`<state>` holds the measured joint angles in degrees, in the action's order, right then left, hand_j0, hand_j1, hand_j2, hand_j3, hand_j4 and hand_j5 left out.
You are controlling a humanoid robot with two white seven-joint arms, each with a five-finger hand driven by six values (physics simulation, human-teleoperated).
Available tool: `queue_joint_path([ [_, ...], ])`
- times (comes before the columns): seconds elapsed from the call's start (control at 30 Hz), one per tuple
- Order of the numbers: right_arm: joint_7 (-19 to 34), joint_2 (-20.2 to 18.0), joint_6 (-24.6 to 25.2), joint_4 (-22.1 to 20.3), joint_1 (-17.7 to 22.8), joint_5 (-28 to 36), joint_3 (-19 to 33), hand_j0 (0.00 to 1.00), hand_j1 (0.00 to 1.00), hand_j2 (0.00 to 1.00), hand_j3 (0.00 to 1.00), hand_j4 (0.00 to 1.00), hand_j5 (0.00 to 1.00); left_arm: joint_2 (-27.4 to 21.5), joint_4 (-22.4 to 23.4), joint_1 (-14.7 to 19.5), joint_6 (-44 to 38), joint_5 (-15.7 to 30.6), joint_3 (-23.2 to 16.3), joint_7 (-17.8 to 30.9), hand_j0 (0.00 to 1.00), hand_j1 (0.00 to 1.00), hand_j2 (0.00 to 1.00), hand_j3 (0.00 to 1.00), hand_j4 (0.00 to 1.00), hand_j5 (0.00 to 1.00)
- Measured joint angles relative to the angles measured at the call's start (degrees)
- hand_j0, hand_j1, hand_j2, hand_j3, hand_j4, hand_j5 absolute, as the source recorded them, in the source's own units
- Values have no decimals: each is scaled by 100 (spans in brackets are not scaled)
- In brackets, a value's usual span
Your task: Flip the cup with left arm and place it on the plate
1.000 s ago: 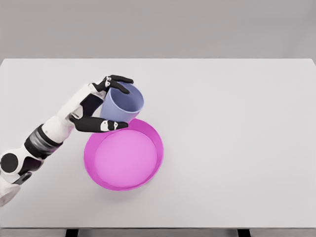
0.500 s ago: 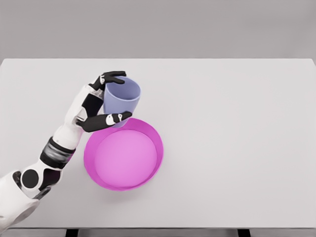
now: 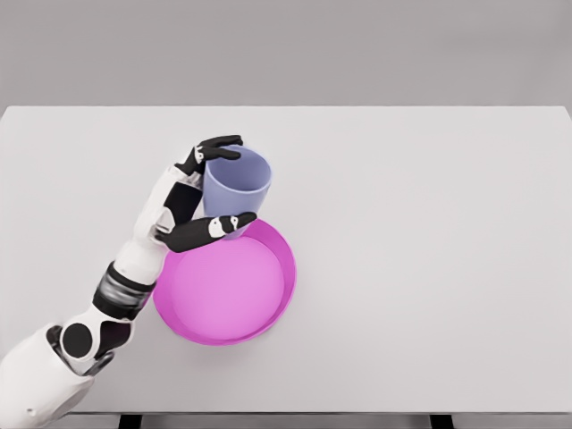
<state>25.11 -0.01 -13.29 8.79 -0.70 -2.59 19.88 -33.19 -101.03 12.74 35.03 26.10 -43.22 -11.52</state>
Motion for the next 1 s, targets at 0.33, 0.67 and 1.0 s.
queue_joint_path([
  [0.33, 0, 0, 0, 0, 0, 0, 0, 100, 100, 100, 100, 100, 100, -48, 1, -114, -4, -16, 12, -2, 62, 62, 62, 62, 62, 62],
  [0.67, 1, 0, 1, 0, 0, 0, 2, 100, 100, 100, 100, 100, 100, -99, 166, -132, -4, -27, 4, -7, 64, 64, 64, 64, 64, 64],
  [1.0, 1, 0, 1, 0, 0, 0, -1, 100, 100, 100, 100, 100, 100, -115, 233, -281, -4, -32, -44, -472, 64, 64, 64, 64, 64, 64],
])
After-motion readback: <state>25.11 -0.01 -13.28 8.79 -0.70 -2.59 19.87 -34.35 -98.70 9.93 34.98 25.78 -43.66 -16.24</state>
